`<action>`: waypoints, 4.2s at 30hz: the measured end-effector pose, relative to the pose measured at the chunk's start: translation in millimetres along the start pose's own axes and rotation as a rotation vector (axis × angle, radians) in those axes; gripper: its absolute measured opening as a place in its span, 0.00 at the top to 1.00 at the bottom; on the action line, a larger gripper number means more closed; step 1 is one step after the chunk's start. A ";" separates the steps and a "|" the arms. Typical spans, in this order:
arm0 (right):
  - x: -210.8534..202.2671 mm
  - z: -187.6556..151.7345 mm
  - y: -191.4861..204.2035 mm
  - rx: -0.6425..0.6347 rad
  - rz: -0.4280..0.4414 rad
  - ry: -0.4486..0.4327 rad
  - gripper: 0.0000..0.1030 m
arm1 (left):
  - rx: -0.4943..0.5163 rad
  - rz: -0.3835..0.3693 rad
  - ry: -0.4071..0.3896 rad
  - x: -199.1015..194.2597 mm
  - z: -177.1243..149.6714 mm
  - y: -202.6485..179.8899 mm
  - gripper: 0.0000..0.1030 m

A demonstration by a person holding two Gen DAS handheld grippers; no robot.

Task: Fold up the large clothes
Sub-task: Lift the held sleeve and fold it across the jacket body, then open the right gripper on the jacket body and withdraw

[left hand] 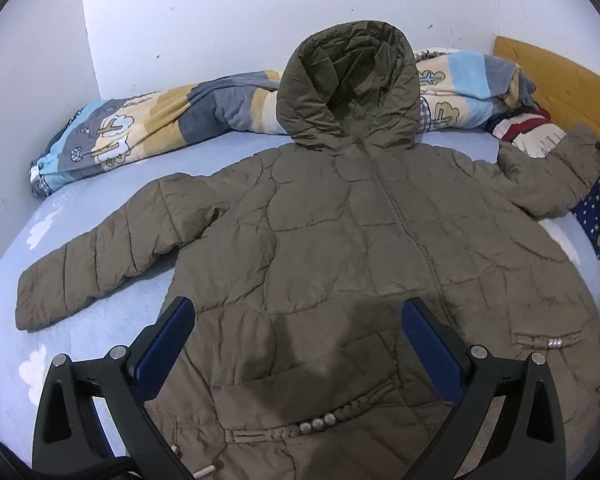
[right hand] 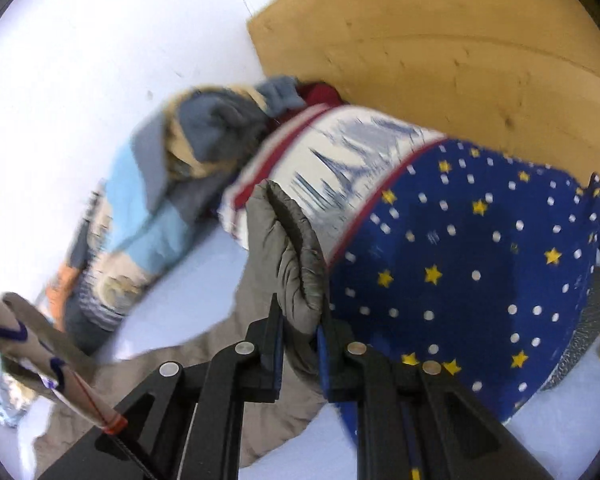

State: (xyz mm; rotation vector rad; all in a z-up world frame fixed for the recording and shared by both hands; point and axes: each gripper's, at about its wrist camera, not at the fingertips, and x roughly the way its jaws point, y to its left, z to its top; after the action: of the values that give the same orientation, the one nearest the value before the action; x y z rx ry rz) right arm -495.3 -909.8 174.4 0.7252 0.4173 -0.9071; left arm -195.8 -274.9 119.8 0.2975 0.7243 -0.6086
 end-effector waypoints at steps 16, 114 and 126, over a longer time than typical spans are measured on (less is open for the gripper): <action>-144.1 0.9 152.3 -0.101 0.212 -0.064 0.86 | -0.064 -0.032 -0.081 -35.3 17.3 8.4 0.00; -26.2 -365.8 408.9 -0.653 0.304 0.461 0.33 | -0.235 -0.006 0.010 -19.0 15.7 63.3 0.00; -155.8 -382.7 295.0 -0.581 0.307 0.381 0.32 | -0.281 0.043 0.012 -18.6 15.7 90.6 0.00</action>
State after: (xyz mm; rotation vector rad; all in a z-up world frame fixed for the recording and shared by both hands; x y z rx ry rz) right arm -350.3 -426.4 118.8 0.4022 0.8391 -0.3210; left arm -142.9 -202.9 148.4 0.0567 0.8023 -0.4578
